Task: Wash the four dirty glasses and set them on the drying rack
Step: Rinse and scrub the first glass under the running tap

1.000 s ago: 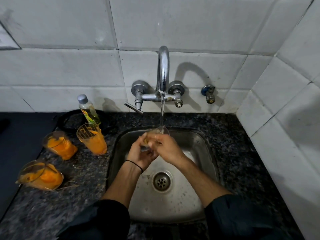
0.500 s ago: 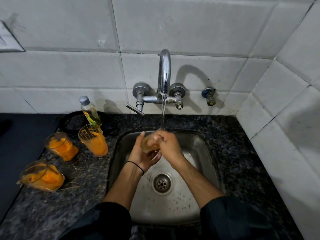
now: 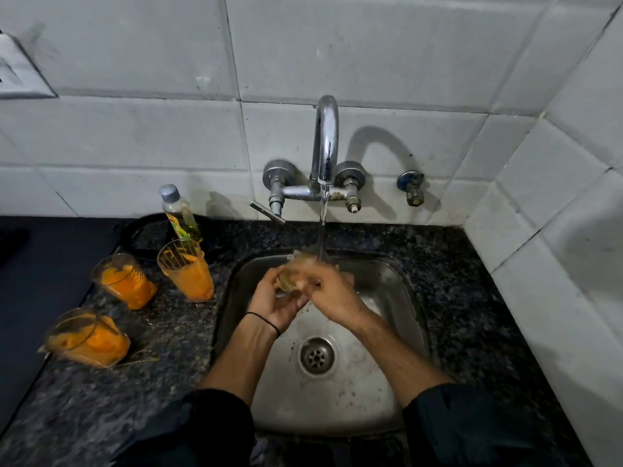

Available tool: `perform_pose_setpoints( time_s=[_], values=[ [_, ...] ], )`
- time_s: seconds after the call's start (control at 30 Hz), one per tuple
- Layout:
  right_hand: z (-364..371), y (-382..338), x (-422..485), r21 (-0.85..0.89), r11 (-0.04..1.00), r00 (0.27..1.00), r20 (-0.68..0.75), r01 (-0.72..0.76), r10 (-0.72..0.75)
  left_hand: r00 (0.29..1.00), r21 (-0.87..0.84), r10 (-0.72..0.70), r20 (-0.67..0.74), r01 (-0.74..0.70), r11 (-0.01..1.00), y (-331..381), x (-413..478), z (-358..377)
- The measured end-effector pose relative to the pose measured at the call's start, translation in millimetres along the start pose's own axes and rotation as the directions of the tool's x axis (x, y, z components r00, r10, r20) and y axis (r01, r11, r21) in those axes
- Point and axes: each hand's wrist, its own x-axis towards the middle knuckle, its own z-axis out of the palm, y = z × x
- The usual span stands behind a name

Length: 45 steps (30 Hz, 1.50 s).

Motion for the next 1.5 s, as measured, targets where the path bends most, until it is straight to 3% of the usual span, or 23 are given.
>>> perform_pose_setpoints(
  time_s=[0.1, 0.2, 0.27, 0.33, 0.43, 0.57, 0.6, 0.67, 0.77, 0.83, 0.87, 0.93, 0.97, 1.03, 1.07, 1.1, 1.17, 1.23, 1.3, 1.4, 1.43, 1.47, 1.5],
  values=[
    [3.9, -7.4, 3.3, 0.372, 0.921, 0.987, -0.059, -0.117, 0.149, 0.999, 0.054, 0.031, 0.03, -0.033, 0.998, -6.0, -0.4, 1.0],
    [10.5, 1.4, -5.0, 0.219, 0.976, 0.998, -0.068, 0.015, 0.0, 0.999, 0.175, 0.024, 0.042, -0.031, 0.984, -1.1, -2.5, 7.1],
    [14.0, 4.8, -15.0, 0.28, 0.959, 0.999, -0.019, 0.044, -0.04, 0.992, 0.183, 0.117, 0.042, -0.123, 0.975, 3.0, -0.3, 5.9],
    [16.0, 3.1, -24.1, 0.647, 0.762, 0.996, -0.051, -0.026, 0.077, 0.959, 0.147, 0.28, 0.03, -0.281, 0.948, 1.6, 1.7, 3.8],
    [17.9, -0.2, -25.5, 0.968, 0.228, 0.963, 0.045, -0.108, 0.264, 0.892, 0.183, 0.45, 0.037, -0.448, 0.875, -1.7, -18.0, 20.3],
    [19.8, -2.6, -10.6, 0.985, 0.049, 0.816, 0.109, -0.166, 0.567, 0.852, 0.323, 0.481, 0.205, -0.523, 0.789, -6.4, -36.4, 26.0],
    [20.1, -7.0, -5.3, 0.982, 0.058, 0.758, 0.101, -0.179, 0.644, 0.864, 0.404, 0.456, 0.216, -0.504, 0.763, -6.0, -38.8, 25.6],
    [14.2, -7.2, 0.9, 0.934, 0.293, 0.718, -0.06, -0.205, 0.694, 0.905, 0.562, 0.371, 0.206, -0.42, 0.712, -1.0, -41.0, 22.9],
    [-1.4, -4.3, 2.9, 0.687, 0.713, 0.871, -0.257, -0.14, 0.419, 0.968, 0.766, 0.056, 0.243, -0.227, 0.601, 19.9, -48.7, 18.4],
    [-12.2, -12.8, 0.9, 0.544, 0.836, 0.965, -0.175, -0.072, 0.197, 0.931, 0.825, -0.222, 0.289, -0.125, 0.551, 31.5, -52.1, 16.4],
    [-14.7, -17.1, 2.1, 0.478, 0.877, 0.979, -0.153, -0.049, 0.138, 0.923, 0.837, -0.259, 0.286, -0.108, 0.537, 32.5, -51.4, 17.7],
    [-14.5, -26.4, 9.0, 0.357, 0.929, 0.961, -0.21, -0.096, 0.18, 0.972, 0.897, -0.084, 0.218, -0.165, 0.41, 25.4, -47.4, 26.9],
    [-14.1, -31.6, 13.0, 0.299, 0.942, 0.938, -0.259, -0.149, 0.23, 0.977, 0.947, 0.088, 0.195, -0.211, 0.244, 18.1, -43.0, 32.6],
    [-10.7, -36.8, 22.3, 0.169, 0.958, 0.889, -0.361, -0.233, 0.28, 0.879, 0.963, 0.398, 0.261, -0.212, -0.164, 0.0, -36.8, 41.2],
    [-10.4, -38.1, 25.1, 0.114, 0.961, 0.868, -0.411, -0.253, 0.277, 0.827, 0.952, 0.475, 0.301, -0.229, -0.204, -7.8, -38.9, 42.1],
    [-12.8, -38.4, 26.4, 0.088, 0.967, 0.864, -0.435, -0.239, 0.253, 0.808, 0.948, 0.498, 0.315, -0.29, -0.13, -12.8, -41.2, 41.5],
    [-20.9, -34.7, 25.7, 0.204, 0.974, 0.915, -0.367, -0.093, 0.165, 0.877, 0.885, 0.388, 0.283, -0.395, 0.247, -8.3, -47.7, 40.1],
    [-27.0, -27.6, 18.2, 0.45, 0.893, 0.963, -0.238, -0.004, 0.124, 0.96, 0.766, 0.079, 0.267, -0.262, 0.588, 6.4, -50.2, 35.9],
    [-24.6, -21.4, 15.0, 0.507, 0.861, 0.967, -0.195, -0.042, 0.162, 0.969, 0.823, -0.018, 0.248, -0.201, 0.53, 12.1, -49.3, 32.9],
    [-17.5, -30.6, 22.6, 0.327, 0.925, 0.919, -0.268, -0.196, 0.29, 0.887, 0.971, 0.396, 0.238, -0.222, -0.085, -1.7, -37.4, 39.2],
    [-18.1, -35.4, 24.5, 0.237, 0.946, 0.906, -0.311, -0.219, 0.288, 0.844, 0.963, 0.464, 0.27, -0.245, -0.115, -7.5, -35.6, 39.4],
    [-19.7, -38.2, 24.9, 0.154, 0.968, 0.911, -0.334, -0.199, 0.241, 0.861, 0.949, 0.431, 0.271, -0.315, 0.031, -10.0, -34.8, 38.1],
    [-22.9, -40.0, 22.8, 0.109, 0.983, 0.938, -0.302, -0.144, 0.171, 0.909, 0.881, 0.332, 0.252, -0.357, 0.31, -8.9, -35.5, 38.0]
  ],
)
